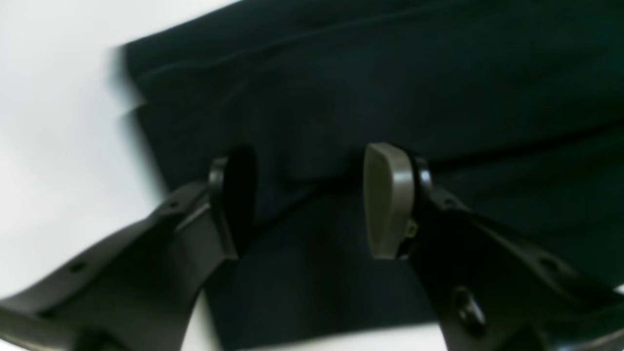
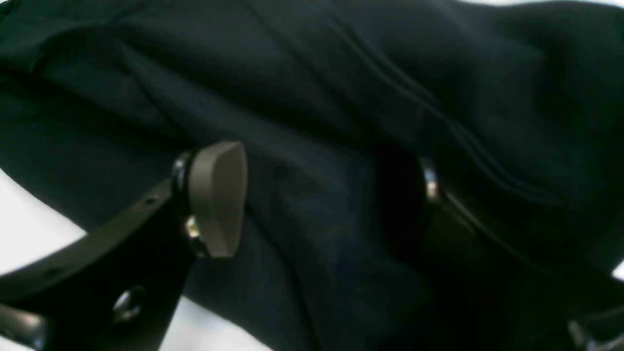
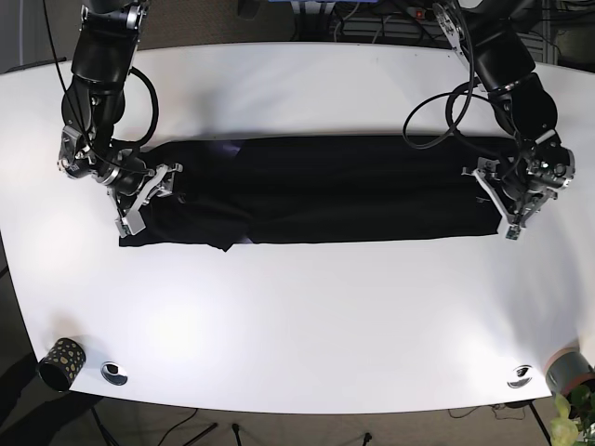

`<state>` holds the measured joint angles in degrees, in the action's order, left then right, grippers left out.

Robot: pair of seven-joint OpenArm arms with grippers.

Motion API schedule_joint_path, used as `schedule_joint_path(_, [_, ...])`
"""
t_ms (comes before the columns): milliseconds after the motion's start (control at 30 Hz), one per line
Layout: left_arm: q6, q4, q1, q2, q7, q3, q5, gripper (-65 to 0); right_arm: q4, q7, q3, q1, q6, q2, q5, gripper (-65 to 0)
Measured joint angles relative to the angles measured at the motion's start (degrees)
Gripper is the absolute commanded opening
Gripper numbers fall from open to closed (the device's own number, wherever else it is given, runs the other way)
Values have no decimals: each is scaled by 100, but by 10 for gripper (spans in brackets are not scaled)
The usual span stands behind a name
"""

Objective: Fold the T-shirt properly
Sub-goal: 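Press and square the folded strip with both grippers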

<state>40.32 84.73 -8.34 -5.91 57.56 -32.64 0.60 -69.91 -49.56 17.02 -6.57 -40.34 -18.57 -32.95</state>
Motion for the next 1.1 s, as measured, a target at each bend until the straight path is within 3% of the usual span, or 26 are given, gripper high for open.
schedule_joint_path(133, [-22, 79, -85, -74, 225, -623, -546, -172, 2, -13, -2, -13, 4, 7, 20, -230])
schedule_joint_path(300, [-22, 48, -203, -90, 374, -1191, -636, -162, 0, -2, 0, -13, 7, 20, 15, -230])
schedule_joint_path(700, [-37, -1161, -328, -398, 275, -1274, -763, -164, -4, 74, 15, -13, 28, 175, 11, -263])
schedule_joint_path(800, [-37, -1222, -295, -367, 243, -1241, -1228, -164, -4, 70, 15, -13, 28, 175, 15, -266])
schedule_joint_path(900, [-35, -1255, -291, -374, 247, -1235, -1375, -167, -4, 52, 15, -13, 28, 175, 15, -266])
schedule_joint_path(1000, [-37, -1456, -326, -404, 188, -1237, -1639, -233, -4, 52, 15, -13, 28, 175, 13, -266])
schedule_joint_path(1100, [-37, -1631, -372, -413, 90, -1237, -1705, -413, -4, 50, 15, -13, 28, 175, 15, -266])
